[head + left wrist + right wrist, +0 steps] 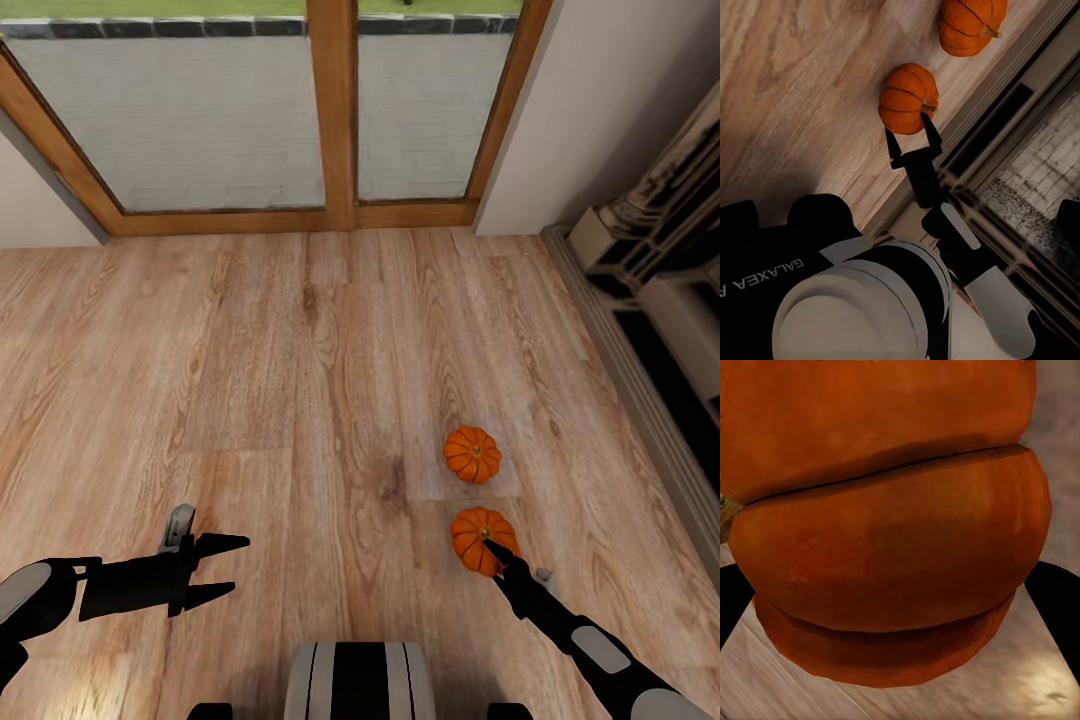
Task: Place each of the two pumpkins and all three candles from the living room inside a cabinet in the living room (use any cabinet), then make sure every cabinet is closed, and position the cauldron so it is next to a table in the living room.
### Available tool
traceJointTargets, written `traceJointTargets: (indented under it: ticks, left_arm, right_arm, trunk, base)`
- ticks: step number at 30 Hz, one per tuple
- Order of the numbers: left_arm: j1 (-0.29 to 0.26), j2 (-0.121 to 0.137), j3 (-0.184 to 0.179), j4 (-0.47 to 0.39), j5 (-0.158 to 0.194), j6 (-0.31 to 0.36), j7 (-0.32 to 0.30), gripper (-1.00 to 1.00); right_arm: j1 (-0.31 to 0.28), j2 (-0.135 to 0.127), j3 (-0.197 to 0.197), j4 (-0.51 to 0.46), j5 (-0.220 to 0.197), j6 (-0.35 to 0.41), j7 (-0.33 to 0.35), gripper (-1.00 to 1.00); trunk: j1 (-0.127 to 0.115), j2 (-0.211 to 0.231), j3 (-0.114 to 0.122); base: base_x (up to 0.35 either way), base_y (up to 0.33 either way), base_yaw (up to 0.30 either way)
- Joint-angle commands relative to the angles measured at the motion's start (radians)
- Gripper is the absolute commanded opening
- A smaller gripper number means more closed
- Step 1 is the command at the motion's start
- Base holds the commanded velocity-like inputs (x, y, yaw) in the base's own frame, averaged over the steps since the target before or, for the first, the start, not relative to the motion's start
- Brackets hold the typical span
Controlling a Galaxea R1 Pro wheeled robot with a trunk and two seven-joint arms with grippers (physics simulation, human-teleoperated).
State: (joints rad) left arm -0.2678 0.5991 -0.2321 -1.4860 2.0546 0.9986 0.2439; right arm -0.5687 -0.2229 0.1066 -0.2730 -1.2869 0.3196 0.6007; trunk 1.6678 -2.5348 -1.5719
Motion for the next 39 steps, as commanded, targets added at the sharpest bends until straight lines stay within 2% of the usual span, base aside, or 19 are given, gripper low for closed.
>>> traceJointTargets:
  ticks: [1, 28, 39]
  left_arm:
    - [-0.001, 0.001, -0.001, 0.000, 0.010, 0.000, 0.009, 1.00]
    - [-0.001, 0.001, -0.003, 0.000, 0.011, 0.001, 0.009, 1.00]
    - [-0.001, 0.001, -0.003, 0.000, 0.010, 0.000, 0.009, 1.00]
  right_arm:
    - [0.000, -0.001, 0.007, 0.001, -0.009, 0.003, 0.002, -1.00]
    - [0.000, 0.000, 0.007, 0.000, -0.009, 0.001, 0.002, -1.00]
    - [-0.001, 0.000, 0.007, -0.001, -0.009, 0.002, 0.021, -1.00]
  trunk:
    - [0.000, 0.000, -0.001]
    - [0.000, 0.000, -0.001]
    - [-0.005, 0.002, 0.042]
  base:
    - [0.000, 0.000, 0.000]
    - [0.000, 0.000, 0.000]
    - [0.000, 0.000, 0.000]
